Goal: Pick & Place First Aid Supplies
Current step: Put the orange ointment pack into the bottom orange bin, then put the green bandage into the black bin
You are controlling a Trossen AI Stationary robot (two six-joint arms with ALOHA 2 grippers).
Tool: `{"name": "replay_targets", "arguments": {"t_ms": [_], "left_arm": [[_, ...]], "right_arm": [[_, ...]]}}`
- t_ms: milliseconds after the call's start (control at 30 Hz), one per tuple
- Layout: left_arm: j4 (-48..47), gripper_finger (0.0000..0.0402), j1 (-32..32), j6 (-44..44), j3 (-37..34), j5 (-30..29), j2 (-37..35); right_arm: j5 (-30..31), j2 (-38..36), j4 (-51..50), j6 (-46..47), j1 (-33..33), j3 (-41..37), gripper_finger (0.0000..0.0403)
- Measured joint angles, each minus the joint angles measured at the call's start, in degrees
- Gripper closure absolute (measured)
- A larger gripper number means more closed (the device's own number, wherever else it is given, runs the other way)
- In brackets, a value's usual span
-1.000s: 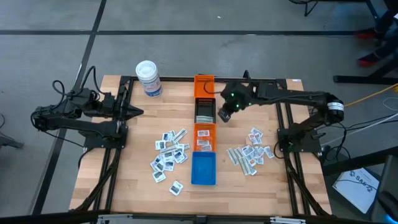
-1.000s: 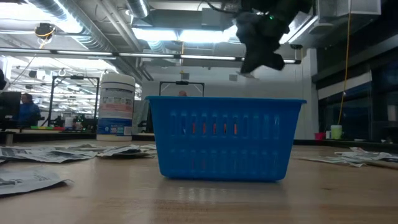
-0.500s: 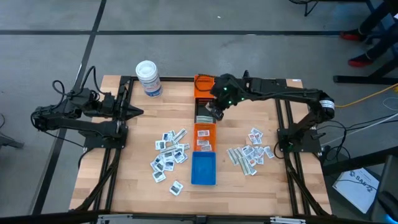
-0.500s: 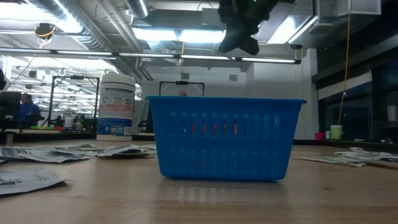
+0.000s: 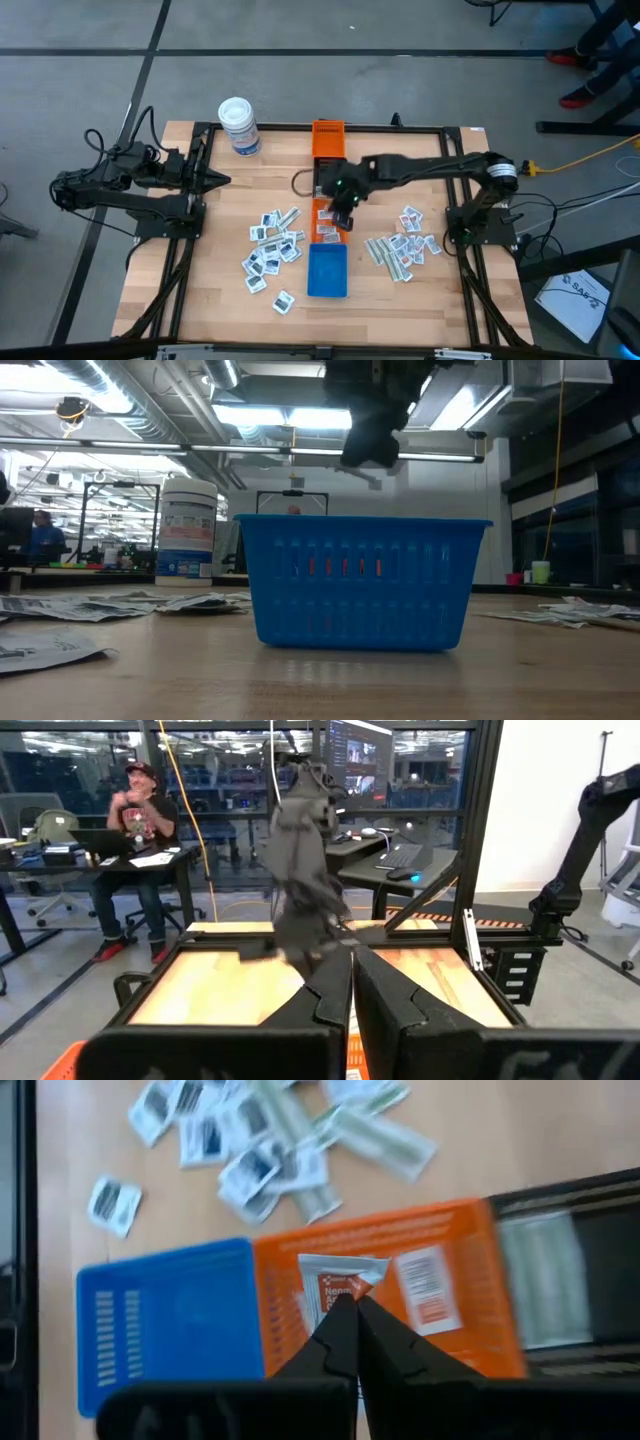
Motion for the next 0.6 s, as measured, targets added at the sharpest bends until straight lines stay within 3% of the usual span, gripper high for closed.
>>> {"name": "replay_targets", "arguments": {"t_ms": [300,600], "left_arm": [[0.0,0.0393,0.0,0.0,0.0,0.0,0.0],[0.0,0.0390,0.0,0.0,0.0,0.0,0.0]], "right_arm": [[0.0,7.4,0.1,-1.3,1.2,0.0,0.0397],[0.1,9.5,0.7,0.2,1.2,0.0,0.0327]]}}
